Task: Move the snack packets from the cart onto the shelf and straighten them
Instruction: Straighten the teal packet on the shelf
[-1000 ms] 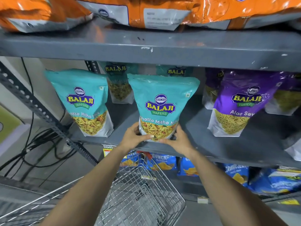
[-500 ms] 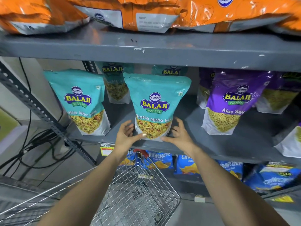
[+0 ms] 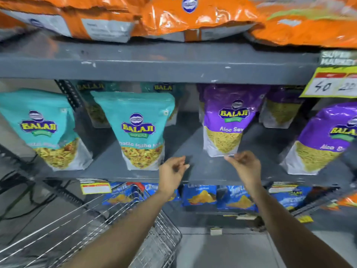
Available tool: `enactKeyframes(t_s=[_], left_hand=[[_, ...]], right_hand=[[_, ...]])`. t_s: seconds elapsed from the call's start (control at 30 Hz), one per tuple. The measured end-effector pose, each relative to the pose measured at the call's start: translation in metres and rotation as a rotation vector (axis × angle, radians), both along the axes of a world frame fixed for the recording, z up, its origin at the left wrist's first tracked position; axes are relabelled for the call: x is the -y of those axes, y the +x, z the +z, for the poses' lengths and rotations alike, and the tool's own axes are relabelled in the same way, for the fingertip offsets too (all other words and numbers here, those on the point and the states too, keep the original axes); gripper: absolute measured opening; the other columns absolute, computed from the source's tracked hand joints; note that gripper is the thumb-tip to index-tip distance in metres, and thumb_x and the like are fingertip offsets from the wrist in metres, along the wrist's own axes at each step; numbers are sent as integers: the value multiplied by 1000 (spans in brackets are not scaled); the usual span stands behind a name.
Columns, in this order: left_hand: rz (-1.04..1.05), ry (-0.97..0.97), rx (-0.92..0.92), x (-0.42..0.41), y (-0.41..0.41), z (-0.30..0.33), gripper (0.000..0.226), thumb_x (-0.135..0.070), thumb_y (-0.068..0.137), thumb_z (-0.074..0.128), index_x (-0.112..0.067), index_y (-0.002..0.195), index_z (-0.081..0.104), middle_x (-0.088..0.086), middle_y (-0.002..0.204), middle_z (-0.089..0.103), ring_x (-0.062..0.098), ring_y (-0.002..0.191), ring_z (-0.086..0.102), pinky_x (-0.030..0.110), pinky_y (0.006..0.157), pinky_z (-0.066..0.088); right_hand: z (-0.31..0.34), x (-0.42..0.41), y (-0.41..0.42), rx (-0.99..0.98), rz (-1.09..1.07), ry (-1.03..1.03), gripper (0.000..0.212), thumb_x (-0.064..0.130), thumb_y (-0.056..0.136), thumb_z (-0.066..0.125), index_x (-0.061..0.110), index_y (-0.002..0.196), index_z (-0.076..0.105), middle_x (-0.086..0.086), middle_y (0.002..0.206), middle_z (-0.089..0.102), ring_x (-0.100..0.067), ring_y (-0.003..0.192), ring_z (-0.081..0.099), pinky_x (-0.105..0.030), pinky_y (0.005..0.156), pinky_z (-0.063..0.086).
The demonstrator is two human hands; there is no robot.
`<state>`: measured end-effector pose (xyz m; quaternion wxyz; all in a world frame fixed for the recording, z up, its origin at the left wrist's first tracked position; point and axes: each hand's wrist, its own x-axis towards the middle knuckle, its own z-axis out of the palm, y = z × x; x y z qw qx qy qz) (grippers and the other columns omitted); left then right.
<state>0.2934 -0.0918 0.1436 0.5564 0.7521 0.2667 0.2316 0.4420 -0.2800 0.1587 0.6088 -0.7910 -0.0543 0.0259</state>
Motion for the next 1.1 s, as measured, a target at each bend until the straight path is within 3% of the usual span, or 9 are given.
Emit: enactKeyframes(t_s=[0.1,0.2,0.27,0.33,0.47,0.53,0.7,0.93,1.1], left_hand=[[-55,-174,-64,17,47,5,46,-8,75,81,-9,117,62,6,104,56,13,89,56,30,90,45],[-140,-195,-140,22,87,3,89,-23,67,88,-7,141,42,8,136,52,21,124,54,38,109,44],[-157,-166,-144,21,107,-5,89,-41,55,90,-18,130,47,8,139,56,22,126,57,43,109,46],[-184,-143,-159,22,119,-10,75,-51,50,86,-24,112,53,3,124,67,20,113,65,44,101,52],[-214,-103,-145,27,120,-5,59,-42,63,86,-19,112,62,1,112,74,18,101,70,40,92,56],[-224,-85,-142,30,114,-3,55,-37,68,85,-18,115,63,0,114,73,16,102,69,37,92,56],[-198,-27,-156,41,91,-7,58,-37,68,86,-18,118,63,-4,113,71,14,102,65,23,87,50],[-212,-37,-172,49,68,-4,60,-37,69,85,-20,122,61,-4,116,72,11,104,64,22,86,50],[-220,-53,-177,51,63,-3,60,-34,70,85,-21,123,60,-6,115,70,11,104,63,18,80,46]], right_hand=[[0,17,39,16,14,-50,60,3,59,90,12,96,43,-4,87,57,-21,84,54,-8,69,43],[-10,22,77,-30,218,-201,98,4,56,91,11,133,31,3,117,52,-19,115,51,-28,97,43],[-14,16,91,-5,347,-269,118,10,52,94,15,145,23,0,137,48,-17,126,48,-32,105,40],[-17,9,97,-3,383,-240,112,7,51,94,17,142,30,-5,135,54,-20,122,54,-24,97,48],[-18,6,88,-7,404,-175,91,10,60,91,16,134,39,-2,120,59,-14,107,61,-10,76,48],[-19,12,79,12,398,-167,85,16,62,90,19,131,42,1,116,60,-9,104,60,-10,79,47],[-22,31,54,66,381,-202,75,35,59,90,28,118,45,8,107,66,-12,107,62,-29,91,51],[-20,41,29,44,364,-200,70,30,62,90,27,117,47,18,101,64,21,94,55,0,75,42],[-18,45,19,17,360,-206,72,29,65,89,26,122,45,17,101,61,17,97,52,-1,72,40]])
